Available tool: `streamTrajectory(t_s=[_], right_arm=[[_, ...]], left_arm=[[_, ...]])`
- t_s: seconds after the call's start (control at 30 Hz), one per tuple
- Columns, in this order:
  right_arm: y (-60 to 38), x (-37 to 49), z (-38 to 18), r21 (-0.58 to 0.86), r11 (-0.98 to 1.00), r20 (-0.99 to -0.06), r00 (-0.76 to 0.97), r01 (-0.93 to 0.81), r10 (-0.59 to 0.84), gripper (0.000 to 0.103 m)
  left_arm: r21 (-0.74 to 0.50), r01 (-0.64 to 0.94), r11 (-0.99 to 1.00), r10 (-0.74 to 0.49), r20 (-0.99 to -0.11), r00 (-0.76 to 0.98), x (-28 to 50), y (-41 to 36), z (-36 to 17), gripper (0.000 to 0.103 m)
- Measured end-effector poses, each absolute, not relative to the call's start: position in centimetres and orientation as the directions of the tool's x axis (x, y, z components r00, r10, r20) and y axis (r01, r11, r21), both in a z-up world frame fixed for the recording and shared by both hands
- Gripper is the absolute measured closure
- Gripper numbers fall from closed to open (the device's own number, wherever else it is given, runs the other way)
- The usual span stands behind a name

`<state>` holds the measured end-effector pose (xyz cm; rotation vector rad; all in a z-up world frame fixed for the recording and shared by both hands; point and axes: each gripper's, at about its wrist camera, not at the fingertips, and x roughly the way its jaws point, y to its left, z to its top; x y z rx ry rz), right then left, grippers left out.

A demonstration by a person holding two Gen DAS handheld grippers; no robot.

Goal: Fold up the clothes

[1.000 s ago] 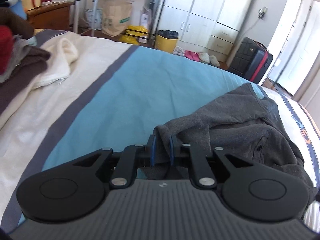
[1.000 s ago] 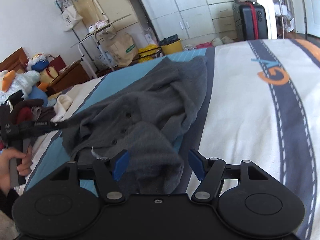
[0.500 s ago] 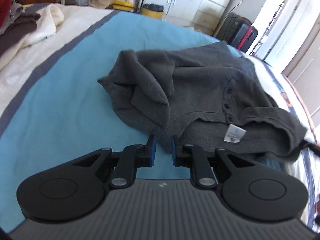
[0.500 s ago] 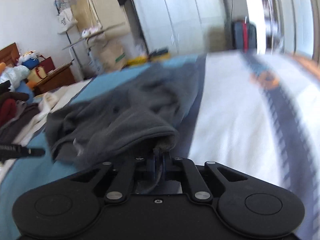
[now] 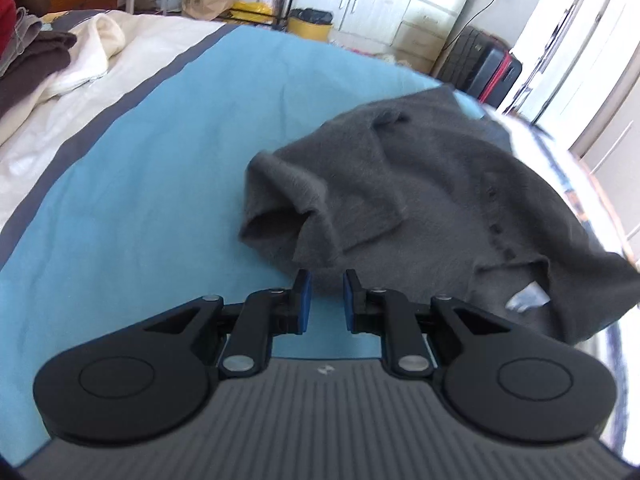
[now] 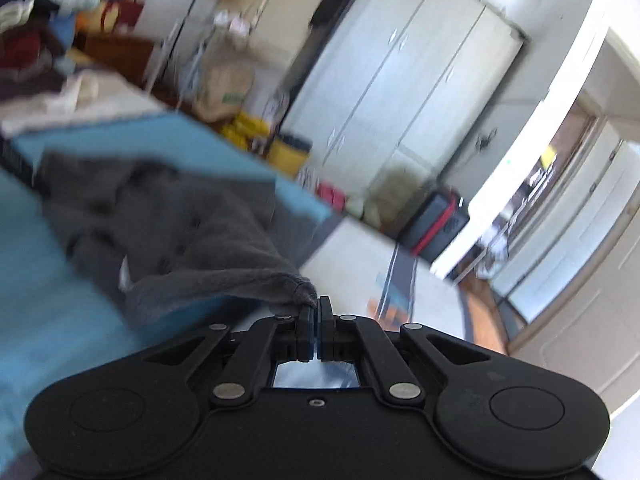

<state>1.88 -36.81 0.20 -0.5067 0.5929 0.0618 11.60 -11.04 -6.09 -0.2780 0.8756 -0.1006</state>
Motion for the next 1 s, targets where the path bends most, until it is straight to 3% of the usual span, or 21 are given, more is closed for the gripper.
streamTrajectory(t_s=[0.13,0.23,0.3,0.37,0.4,0.6,0.67,0.9,0.93,0.97,1.0], right_arm=[[-40.3,1.8,-4.1,-0.179,0.981,-0.665,0.745,-0.080,-0.060,0.096],[-44.0,0.6,-5.2,0.166,0.985,-0.679,0.730,0.048,0.079,0.089],[-45.9,-0.2,-5.6,0.346,0.934,-0.650,0.741,0.089,0.170,0.068],[-47.2,-0.5,-5.9,0.477,0.871,-0.609,0.759,0.118,0.231,0.055],[-47.8,-0.6,-6.1,0.525,0.842,-0.592,0.765,0.127,0.254,0.054],[-48.7,-0.7,-7.3,0.681,0.710,-0.527,0.794,0.180,0.304,0.042],[-49.0,-0.2,-8.0,0.686,0.695,-0.537,0.795,0.216,0.283,0.040],[-48.9,1.4,-8.8,0.660,0.697,-0.555,0.807,0.281,0.200,0.039],[-48.8,1.7,-8.9,0.653,0.703,-0.554,0.810,0.281,0.191,0.039],[-48.7,2.1,-9.0,0.647,0.709,-0.552,0.814,0.280,0.181,0.039],[-48.6,2.6,-9.1,0.641,0.715,-0.546,0.821,0.280,0.168,0.039]], left_arm=[[-0.309,-0.057,0.950,-0.214,-0.769,0.602,11.2,-10.7,-7.3,0.085],[-0.326,-0.048,0.944,-0.235,-0.768,0.596,11.0,-10.9,-7.6,0.085],[-0.354,-0.038,0.934,-0.263,-0.758,0.597,10.9,-11.1,-7.6,0.084],[-0.415,-0.029,0.909,-0.316,-0.735,0.601,11.0,-11.0,-7.7,0.074],[-0.449,-0.025,0.893,-0.344,-0.718,0.604,10.9,-11.0,-7.7,0.071],[-0.463,-0.004,0.886,-0.368,-0.710,0.601,11.3,-12.3,-7.5,0.068],[-0.453,-0.013,0.892,-0.354,-0.714,0.604,11.8,-12.8,-7.8,0.063],[-0.444,-0.081,0.892,-0.304,-0.724,0.619,14.0,-13.2,-8.6,0.062],[-0.418,-0.080,0.905,-0.282,-0.730,0.623,14.3,-13.5,-8.5,0.067],[-0.390,-0.078,0.917,-0.259,-0.735,0.626,14.5,-13.8,-8.5,0.086],[-0.339,-0.076,0.938,-0.218,-0.746,0.629,14.8,-14.2,-8.3,0.093]])
